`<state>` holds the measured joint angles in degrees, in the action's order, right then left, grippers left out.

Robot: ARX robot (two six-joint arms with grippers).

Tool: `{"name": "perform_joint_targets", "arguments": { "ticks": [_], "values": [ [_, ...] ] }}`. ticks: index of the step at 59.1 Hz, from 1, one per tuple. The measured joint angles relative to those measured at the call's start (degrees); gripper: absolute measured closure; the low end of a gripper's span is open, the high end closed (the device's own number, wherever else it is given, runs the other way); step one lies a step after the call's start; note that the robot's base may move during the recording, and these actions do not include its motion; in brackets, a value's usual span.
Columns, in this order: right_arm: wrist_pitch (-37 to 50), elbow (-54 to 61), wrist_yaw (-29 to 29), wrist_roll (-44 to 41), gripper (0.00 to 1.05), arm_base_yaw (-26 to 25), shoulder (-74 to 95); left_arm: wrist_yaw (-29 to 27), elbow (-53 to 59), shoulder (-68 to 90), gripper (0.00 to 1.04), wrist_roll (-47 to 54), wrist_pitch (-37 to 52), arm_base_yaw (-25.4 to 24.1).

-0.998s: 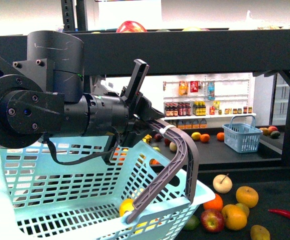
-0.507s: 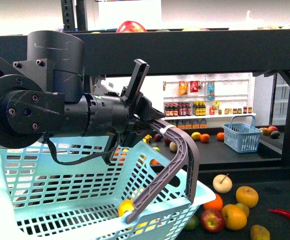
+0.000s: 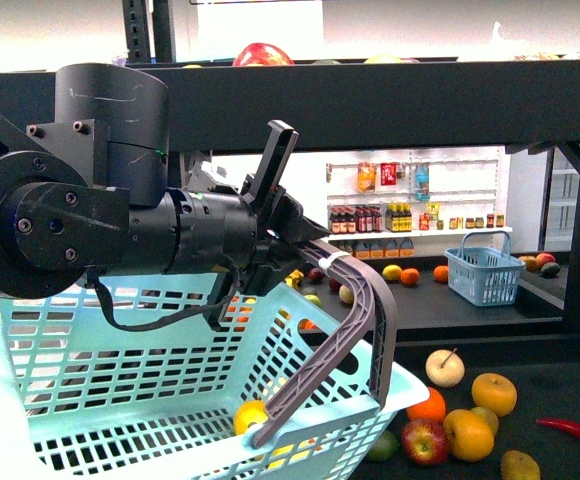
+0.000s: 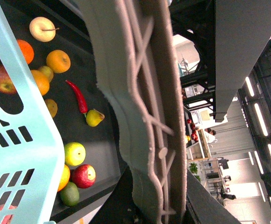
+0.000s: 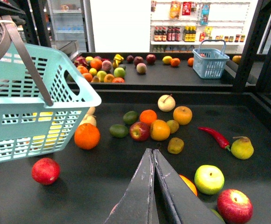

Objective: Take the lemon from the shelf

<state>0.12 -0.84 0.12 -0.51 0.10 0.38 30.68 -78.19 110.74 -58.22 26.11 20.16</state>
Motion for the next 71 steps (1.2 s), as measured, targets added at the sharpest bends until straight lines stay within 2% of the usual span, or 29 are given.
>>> {"name": "perform_joint_targets", "arguments": {
  "ticks": [4, 6, 12, 17, 29, 36, 44, 53, 61, 71],
  "values": [
    [0.0, 0.0, -0.1, 0.0, 1.02, 0.0, 0.0, 0.0, 0.0, 0.0, 0.94, -0.1, 0.0, 0.0],
    [0.0, 0.0, -0.1, 0.0, 0.97, 0.0, -0.1, -0.1, 0.0, 0.0, 0.94, -0.2, 0.0, 0.0],
    [0.0, 0.0, -0.1, 0.0, 0.8, 0.0, -0.1, 0.0, 0.0, 0.0, 0.94, 0.0, 0.0, 0.0],
    [0.0, 0.0, -0.1, 0.0, 0.59, 0.0, -0.1, -0.1, 0.0, 0.0, 0.94, -0.1, 0.0, 0.0],
    [0.0, 0.0, -0.2, 0.0, 0.26, 0.0, -0.1, -0.3, 0.0, 0.0, 0.94, 0.0, 0.0, 0.0],
    [0.0, 0.0, -0.2, 0.1, 0.07, 0.0, -0.1, -10.2, 0.0, 0.1, 0.94, 0.2, -0.7, 0.3],
    [0.0, 0.0, -0.1, 0.1, 0.07, 0.0, -0.1, -15.3, 0.0, 0.1, 0.94, -1.4, 4.1, -1.4],
    [0.0, 0.0, -0.2, 0.1, 0.07, 0.0, -0.1, -21.5, 1.5, -0.3, 0.94, -7.9, 13.6, -6.2],
    [0.0, 0.0, -0.2, 0.1, 0.07, 0.0, -0.1, -22.7, 3.5, -1.1, 0.94, -13.9, 20.2, -12.5],
    [0.0, 0.0, -0.2, 0.1, 0.07, 0.0, -0.1, -21.2, 5.4, -2.3, 0.94, -18.4, 25.9, -20.8]
  ]
}}
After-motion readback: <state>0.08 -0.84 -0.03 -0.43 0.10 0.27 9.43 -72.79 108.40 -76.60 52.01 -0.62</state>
